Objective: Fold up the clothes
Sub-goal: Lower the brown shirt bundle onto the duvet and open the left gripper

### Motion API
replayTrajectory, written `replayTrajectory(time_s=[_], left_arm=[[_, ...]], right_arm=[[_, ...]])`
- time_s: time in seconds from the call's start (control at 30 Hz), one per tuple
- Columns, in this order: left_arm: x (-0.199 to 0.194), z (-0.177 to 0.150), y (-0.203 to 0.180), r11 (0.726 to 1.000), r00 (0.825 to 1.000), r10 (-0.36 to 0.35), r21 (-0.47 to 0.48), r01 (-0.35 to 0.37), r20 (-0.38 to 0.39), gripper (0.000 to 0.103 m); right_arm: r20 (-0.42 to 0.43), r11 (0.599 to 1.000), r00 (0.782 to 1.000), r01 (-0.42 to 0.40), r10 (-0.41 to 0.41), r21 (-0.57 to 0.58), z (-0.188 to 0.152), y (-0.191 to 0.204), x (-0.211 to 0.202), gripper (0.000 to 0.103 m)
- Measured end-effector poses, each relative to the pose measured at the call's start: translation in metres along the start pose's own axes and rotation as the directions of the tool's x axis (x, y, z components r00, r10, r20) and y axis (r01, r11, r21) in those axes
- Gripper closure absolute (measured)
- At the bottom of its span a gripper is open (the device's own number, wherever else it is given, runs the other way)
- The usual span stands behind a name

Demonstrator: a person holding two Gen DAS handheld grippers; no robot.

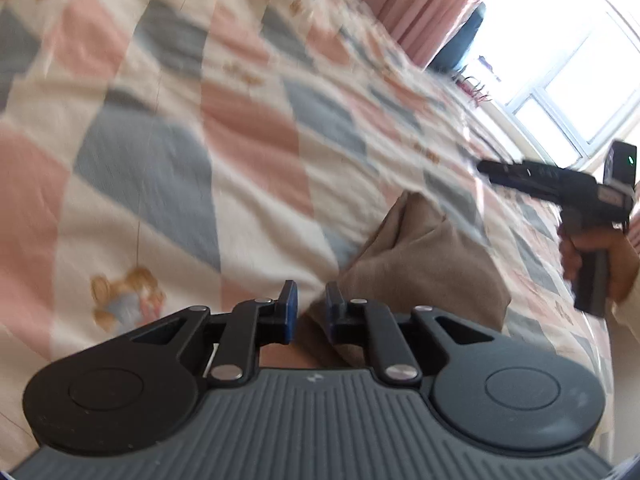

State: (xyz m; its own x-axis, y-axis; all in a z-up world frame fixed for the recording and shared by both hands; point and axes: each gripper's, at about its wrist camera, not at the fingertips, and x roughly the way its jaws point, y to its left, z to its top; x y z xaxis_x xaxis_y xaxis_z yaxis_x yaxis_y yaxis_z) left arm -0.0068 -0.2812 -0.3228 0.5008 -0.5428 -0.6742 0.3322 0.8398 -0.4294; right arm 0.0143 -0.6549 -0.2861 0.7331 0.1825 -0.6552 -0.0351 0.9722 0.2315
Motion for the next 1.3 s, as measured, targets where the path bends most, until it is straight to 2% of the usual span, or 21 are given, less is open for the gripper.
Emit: replayTrajectory(time_s=[0.1,0.2,0.33,0.47,0.53,0.63,0.8,0.9,0.97,1.03,1.17,1.3], left_arm=[[-0.006,-0.004,-0.024,0.99,0.998,-0.05,0.13,0.045,0.032,0.093],[0.014,-0.016,-0.04,0.977,0.998,-0.061,0.206,0.057,0.016,0.093],[0.064,-0.03,-0.029,0.97,0.998,0.021,0.242,-0.007,-0.053,0.095],[0.071,-0.031,-0.025,0.957,0.997,0.045,0.29,-0.025,-0.062,0.096],[0.059,-0.023,-0.027,0.962,0.996,0.057,0.269,-0.038,-0.064,0.096],[0.032,-0.014,-0.034,0.972,0.996,0.065,0.23,-0.05,-0.057,0.095],[0.008,-0.032,-0.068,0.968,0.996,-0.034,0.244,0.052,-0.081,0.094],[0.025,-0.056,-0.087,0.951,0.99,0.01,0.306,0.034,-0.139,0.092],[0.044,-0.067,-0.087,0.955,0.975,0.086,0.296,-0.022,-0.205,0.09],[0.053,-0.067,-0.087,0.961,0.964,0.128,0.271,-0.062,-0.233,0.09],[0.044,-0.051,-0.097,0.954,0.946,0.199,0.269,-0.128,-0.254,0.09],[0.025,-0.042,-0.11,0.936,0.917,0.282,0.291,-0.198,-0.283,0.09]], right_arm=[[-0.007,1.0,1.0,-0.008,0.008,0.01,-0.042,0.012,-0.034,0.048],[-0.029,1.0,1.0,0.007,-0.007,0.006,-0.08,0.026,-0.041,0.048],[-0.039,0.996,0.996,0.078,-0.08,-0.049,-0.111,0.035,-0.01,0.049],[-0.025,0.994,0.994,0.107,-0.106,0.009,-0.104,0.027,0.003,0.049],[0.01,0.991,0.991,0.136,-0.136,0.01,-0.094,0.03,-0.011,0.049],[0.051,0.99,0.99,0.134,-0.135,0.033,-0.089,0.029,-0.04,0.05],[0.009,0.995,0.995,0.095,-0.095,0.019,-0.107,0.034,-0.053,0.05],[-0.062,0.997,0.995,0.079,-0.078,0.008,-0.123,0.034,-0.032,0.049],[-0.111,0.997,0.991,0.075,-0.073,0.018,-0.131,0.029,-0.014,0.049],[-0.114,0.998,0.991,0.066,-0.063,0.019,-0.13,0.027,-0.009,0.048],[-0.12,0.995,0.988,0.095,-0.093,0.018,-0.117,0.035,-0.027,0.047],[-0.171,0.991,0.979,0.12,-0.11,0.052,-0.115,0.048,-0.053,0.038]])
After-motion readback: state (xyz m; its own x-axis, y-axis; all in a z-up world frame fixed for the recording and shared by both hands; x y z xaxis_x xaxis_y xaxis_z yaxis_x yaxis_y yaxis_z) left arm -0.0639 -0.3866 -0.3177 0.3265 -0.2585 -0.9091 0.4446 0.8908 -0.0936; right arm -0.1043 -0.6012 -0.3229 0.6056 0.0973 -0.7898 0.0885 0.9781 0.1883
